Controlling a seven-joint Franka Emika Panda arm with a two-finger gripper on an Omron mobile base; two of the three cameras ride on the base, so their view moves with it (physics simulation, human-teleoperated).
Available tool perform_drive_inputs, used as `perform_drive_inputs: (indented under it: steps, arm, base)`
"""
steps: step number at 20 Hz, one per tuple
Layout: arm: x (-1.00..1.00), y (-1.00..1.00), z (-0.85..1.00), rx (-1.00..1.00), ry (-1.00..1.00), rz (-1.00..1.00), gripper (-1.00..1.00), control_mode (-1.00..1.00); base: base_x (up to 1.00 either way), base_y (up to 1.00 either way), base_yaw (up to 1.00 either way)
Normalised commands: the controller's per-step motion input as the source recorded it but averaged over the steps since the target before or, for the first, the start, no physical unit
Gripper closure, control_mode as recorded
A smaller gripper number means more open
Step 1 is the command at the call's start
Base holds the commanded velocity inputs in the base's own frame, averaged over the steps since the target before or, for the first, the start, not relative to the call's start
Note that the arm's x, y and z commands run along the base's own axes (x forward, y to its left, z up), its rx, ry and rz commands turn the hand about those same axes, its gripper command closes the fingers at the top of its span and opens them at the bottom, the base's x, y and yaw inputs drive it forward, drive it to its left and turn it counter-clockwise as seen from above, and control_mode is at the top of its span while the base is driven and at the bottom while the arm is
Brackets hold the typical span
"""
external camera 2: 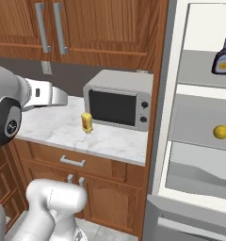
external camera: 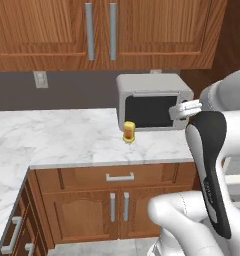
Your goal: Place the mustard and condiment bottle from the counter to the top shelf of the fridge. If the existing items in the fridge are on the top shelf, move them to other shelves.
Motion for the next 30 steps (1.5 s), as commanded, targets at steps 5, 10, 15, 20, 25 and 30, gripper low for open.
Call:
perform_drive_inputs:
  steps: [5, 10, 15, 20, 25, 30]
  arm:
    - [0.53, 0.03, -0.67, 0.0, 0.19, 0.04, -1.0, -1.0]
    - [0.54, 0.09, -0.69, 0.0, 0.15, 0.1, -1.0, -1.0]
    - [0.68, 0.22, -0.67, 0.03, 0.09, 0.12, -1.0, -1.0]
    - [0.84, 0.09, -0.47, 0.0, 0.13, 0.07, -1.0, -1.0]
    - [0.68, -0.07, -0.49, 0.0, 0.15, 0.0, -1.0, -1.0]
    - [0.5, -0.04, -0.35, 0.0, 0.08, 0.0, -1.0, -1.0]
  base:
    - [0.0, 0.0, 0.0]
    - [0.0, 0.0, 0.0]
    - [0.0, 0.0, 0.0]
    - [0.0, 0.0, 0.0]
    - [0.0, 0.0, 0.0]
    - [0.0, 0.0, 0.0]
